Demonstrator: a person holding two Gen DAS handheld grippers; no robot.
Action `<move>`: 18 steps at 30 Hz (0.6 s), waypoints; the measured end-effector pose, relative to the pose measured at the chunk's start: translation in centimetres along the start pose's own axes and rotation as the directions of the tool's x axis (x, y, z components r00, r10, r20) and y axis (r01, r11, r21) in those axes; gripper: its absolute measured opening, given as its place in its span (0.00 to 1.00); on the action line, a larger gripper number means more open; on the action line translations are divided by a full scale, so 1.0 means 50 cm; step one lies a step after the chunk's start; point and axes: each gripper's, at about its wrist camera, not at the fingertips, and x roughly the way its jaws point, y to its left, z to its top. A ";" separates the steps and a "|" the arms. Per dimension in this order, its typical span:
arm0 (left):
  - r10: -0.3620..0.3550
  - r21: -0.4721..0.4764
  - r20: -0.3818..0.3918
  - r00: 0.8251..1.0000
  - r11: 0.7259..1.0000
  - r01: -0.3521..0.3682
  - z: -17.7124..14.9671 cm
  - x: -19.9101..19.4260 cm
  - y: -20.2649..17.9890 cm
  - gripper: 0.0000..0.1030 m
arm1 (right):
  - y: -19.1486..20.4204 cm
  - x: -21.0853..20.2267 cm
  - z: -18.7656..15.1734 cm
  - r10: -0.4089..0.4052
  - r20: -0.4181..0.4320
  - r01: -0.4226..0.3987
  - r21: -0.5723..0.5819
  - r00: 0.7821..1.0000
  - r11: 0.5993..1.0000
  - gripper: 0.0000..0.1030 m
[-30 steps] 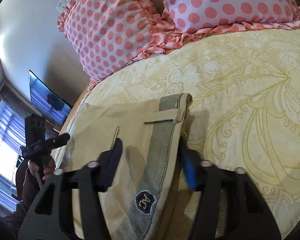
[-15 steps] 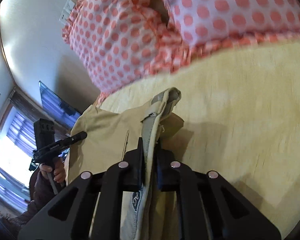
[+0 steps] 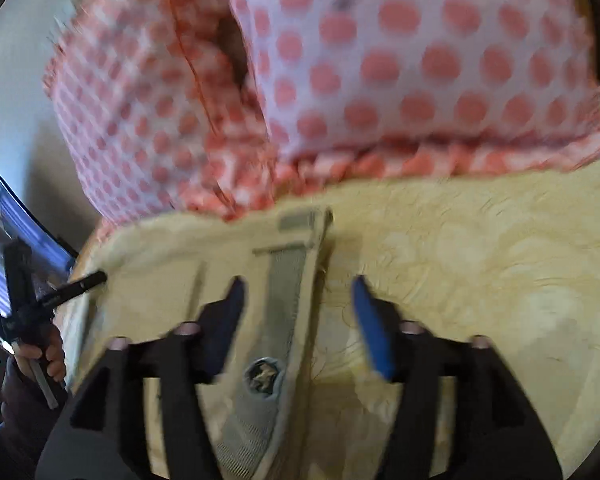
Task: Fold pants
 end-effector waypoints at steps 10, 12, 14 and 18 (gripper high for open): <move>-0.236 -0.084 -0.165 0.958 0.971 0.225 -0.064 0.039 -0.048 0.61 | 0.021 0.052 -0.064 0.313 -0.132 -0.280 0.220 0.941 0.934 0.74; -0.245 -0.113 -0.145 0.959 0.967 0.230 -0.064 0.043 -0.038 0.60 | -0.007 0.048 -0.072 0.342 -0.087 -0.300 0.313 0.936 0.901 0.66; -0.226 -0.141 -0.130 0.966 0.968 0.207 -0.063 0.026 -0.036 0.60 | -0.008 0.037 -0.075 0.319 -0.085 -0.273 0.341 0.944 0.900 0.69; -0.065 -0.004 -0.013 0.998 0.998 0.065 -0.114 -0.081 -0.076 0.79 | 0.083 -0.048 -0.112 0.130 -0.028 -0.126 0.115 0.991 0.985 0.98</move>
